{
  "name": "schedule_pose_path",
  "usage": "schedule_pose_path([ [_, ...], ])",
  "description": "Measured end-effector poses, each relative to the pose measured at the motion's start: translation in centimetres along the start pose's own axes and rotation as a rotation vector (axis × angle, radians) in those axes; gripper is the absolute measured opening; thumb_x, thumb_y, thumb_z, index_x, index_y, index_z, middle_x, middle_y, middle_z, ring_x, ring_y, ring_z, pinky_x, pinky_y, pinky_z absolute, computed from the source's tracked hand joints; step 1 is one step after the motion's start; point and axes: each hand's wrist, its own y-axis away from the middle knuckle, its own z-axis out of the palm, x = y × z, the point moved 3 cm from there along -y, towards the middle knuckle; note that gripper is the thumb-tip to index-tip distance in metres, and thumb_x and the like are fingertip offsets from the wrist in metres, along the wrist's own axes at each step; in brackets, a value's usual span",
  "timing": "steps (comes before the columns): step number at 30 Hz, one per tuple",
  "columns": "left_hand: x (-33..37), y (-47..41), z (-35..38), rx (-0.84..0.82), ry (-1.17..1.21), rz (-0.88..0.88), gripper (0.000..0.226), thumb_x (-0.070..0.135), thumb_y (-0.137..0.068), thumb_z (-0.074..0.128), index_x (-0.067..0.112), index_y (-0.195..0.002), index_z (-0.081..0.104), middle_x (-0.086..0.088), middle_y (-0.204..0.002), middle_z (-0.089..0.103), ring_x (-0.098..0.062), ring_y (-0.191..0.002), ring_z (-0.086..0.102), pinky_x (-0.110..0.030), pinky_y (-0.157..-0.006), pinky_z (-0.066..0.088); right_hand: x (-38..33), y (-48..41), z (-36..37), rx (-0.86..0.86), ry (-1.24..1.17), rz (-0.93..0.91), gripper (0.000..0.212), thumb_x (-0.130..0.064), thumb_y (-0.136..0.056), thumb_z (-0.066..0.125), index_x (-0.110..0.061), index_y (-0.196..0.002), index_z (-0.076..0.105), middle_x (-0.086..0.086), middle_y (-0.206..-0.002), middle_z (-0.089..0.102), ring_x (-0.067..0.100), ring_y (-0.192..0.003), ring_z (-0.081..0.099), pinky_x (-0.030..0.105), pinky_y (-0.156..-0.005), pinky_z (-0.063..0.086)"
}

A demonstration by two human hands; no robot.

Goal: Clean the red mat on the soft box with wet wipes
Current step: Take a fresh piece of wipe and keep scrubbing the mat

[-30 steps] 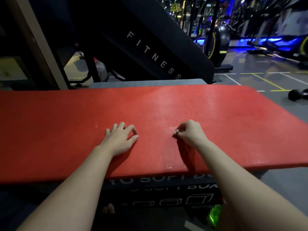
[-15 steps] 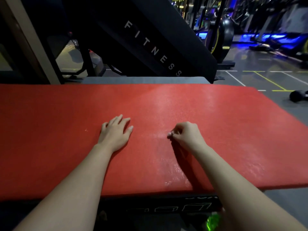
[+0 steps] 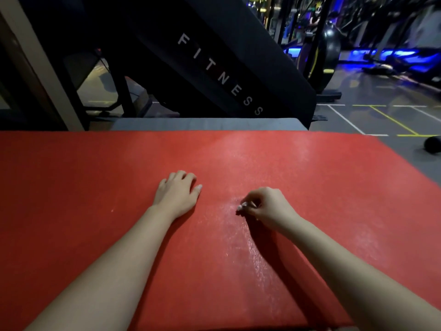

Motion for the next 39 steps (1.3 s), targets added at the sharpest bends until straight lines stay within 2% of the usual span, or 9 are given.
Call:
schedule_pose_path([
  [2, 0.5, -1.8, -0.5, 0.029, -0.024, -0.01, 0.042, 0.051, -0.101, 0.046, 0.021, -0.126, 0.06, -0.01, -0.127, 0.054, -0.032, -0.123, 0.049, -0.044, -0.101, 0.045, 1.2, -3.0, -0.5, 0.06, 0.041, -0.009, 0.008, -0.029, -0.083, 0.076, -0.022, -0.086, 0.078, -0.004, -0.078, 0.066, 0.012, -0.072, 0.06, 0.017, -0.058, 0.033],
  [5, 0.4, -4.4, 0.1, 0.095, -0.01, 0.023, 0.045, 0.051, -0.102, 0.044, 0.02, -0.129, 0.06, -0.01, -0.13, 0.055, -0.032, -0.125, 0.05, -0.045, -0.104, 0.043, 2.5, -5.9, -1.4, 0.055, 0.067, 0.017, 0.009, -0.031, -0.082, 0.077, -0.023, -0.085, 0.078, -0.009, -0.072, 0.066, 0.008, -0.069, 0.061, 0.013, -0.054, 0.036],
  [10, -0.6, -6.0, 3.5, 0.06, 0.003, 0.031, 0.06, 0.056, -0.105, 0.028, 0.034, -0.161, 0.026, 0.004, -0.17, 0.017, -0.012, -0.157, 0.008, -0.042, -0.128, 0.004, 2.6, -6.5, -1.1, -0.133, 0.144, -0.253, 0.008, -0.034, -0.081, 0.078, -0.026, -0.085, 0.078, -0.015, -0.072, 0.059, -0.002, -0.064, 0.053, 0.009, -0.059, 0.036],
  [14, -0.7, -6.4, 3.3, 0.033, -0.023, 0.042, 0.061, 0.058, -0.105, 0.022, 0.039, -0.162, 0.015, 0.01, -0.171, 0.006, -0.007, -0.156, -0.002, -0.04, -0.127, -0.003, 3.4, -13.7, -0.1, 0.055, 0.107, -0.225, 0.001, -0.02, -0.083, 0.076, -0.019, -0.082, 0.077, -0.009, -0.074, 0.059, 0.015, -0.072, 0.062, 0.016, -0.06, 0.036],
  [18, -0.8, -6.6, 3.1, -0.013, 0.003, 0.039, 0.06, 0.058, -0.105, 0.022, 0.04, -0.162, 0.013, 0.011, -0.171, 0.003, -0.005, -0.156, -0.005, -0.039, -0.127, -0.006, 5.1, -21.5, 0.0, 0.195, 0.109, -0.068, 0.015, -0.028, -0.085, 0.074, -0.013, -0.086, 0.078, 0.009, -0.087, 0.071, 0.028, -0.082, 0.065, 0.025, -0.065, 0.035],
  [22, -0.8, -6.7, 3.5, -0.002, 0.002, 0.037, 0.071, 0.066, -0.096, 0.004, 0.041, -0.162, 0.012, 0.012, -0.171, 0.001, -0.004, -0.155, -0.008, -0.04, -0.127, -0.008, 4.9, -21.8, -0.9, 0.067, 0.163, -0.11, 0.022, -0.036, -0.085, 0.074, -0.014, -0.086, 0.078, 0.001, -0.078, 0.071, 0.009, -0.065, 0.056, 0.021, -0.062, 0.032],
  [26, -0.6, -6.8, 3.7, 0.031, 0.009, 0.017, 0.08, 0.067, -0.088, -0.002, 0.041, -0.162, 0.012, 0.012, -0.171, 0.002, -0.004, -0.155, -0.008, -0.042, -0.127, -0.006, 4.4, -20.9, -1.1, -0.114, 0.308, -0.256, 0.015, -0.032, -0.086, 0.073, -0.017, -0.088, 0.077, -0.003, -0.083, 0.071, 0.011, -0.074, 0.059, 0.025, -0.067, 0.038],
  [33, -0.7, -6.5, 3.5, 0.013, -0.012, 0.034, 0.083, 0.067, -0.084, -0.01, 0.041, -0.162, 0.006, 0.011, -0.171, -0.002, -0.005, -0.155, -0.011, -0.043, -0.127, -0.005, 5.1, -29.5, 0.7, 0.212, 0.023, 0.086, 0.015, -0.028, -0.084, 0.077, -0.014, -0.081, 0.076, 0.005, -0.075, 0.071, 0.018, -0.07, 0.066, 0.021, -0.059, 0.038],
  [39, -0.7, -6.5, 3.4, 0.009, -0.003, 0.05, 0.085, 0.067, -0.083, -0.012, 0.04, -0.162, 0.004, 0.011, -0.171, -0.006, -0.005, -0.155, -0.013, -0.044, -0.127, -0.005, 5.2, -31.5, 1.2, 0.11, 0.139, 0.209, 0.029, -0.033, -0.082, 0.078, -0.006, -0.076, 0.069, 0.01, -0.074, 0.065, 0.024, -0.076, 0.062, 0.026, -0.066, 0.042],
])
